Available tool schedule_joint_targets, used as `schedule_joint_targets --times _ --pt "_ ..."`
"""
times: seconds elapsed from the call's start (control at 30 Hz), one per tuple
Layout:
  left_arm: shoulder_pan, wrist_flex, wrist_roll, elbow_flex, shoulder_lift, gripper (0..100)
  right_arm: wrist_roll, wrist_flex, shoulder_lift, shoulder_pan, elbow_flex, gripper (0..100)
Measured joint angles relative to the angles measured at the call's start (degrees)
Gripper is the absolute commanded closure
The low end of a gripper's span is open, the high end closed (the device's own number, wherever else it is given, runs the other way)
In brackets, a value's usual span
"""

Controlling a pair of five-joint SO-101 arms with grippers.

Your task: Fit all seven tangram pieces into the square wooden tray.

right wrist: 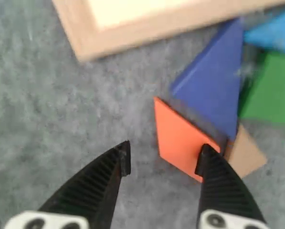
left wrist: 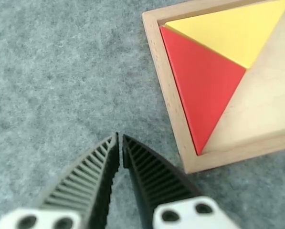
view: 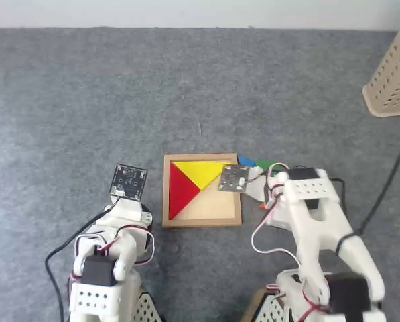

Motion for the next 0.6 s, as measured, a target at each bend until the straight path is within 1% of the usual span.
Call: schedule_joint_targets --times 0.17,0.33,0.43,0.6 --pt "0.0 0.0 0.0 0.0 0.0 99 2.5 4.5 -6.9 0.8 -1.0 76.8" --pt "-0.1 0.0 0.0 0.0 0.0 99 5.1 5.5 -7.6 0.7 -2.2 76.6" --pt "0.0 0.0 0.0 0.0 0.0 99 6.9 5.5 -5.0 0.7 -3.5 76.6" --pt "0.0 0.0 0.0 0.0 0.0 99 8.7 5.5 4.4 1.7 -7.9 76.8"
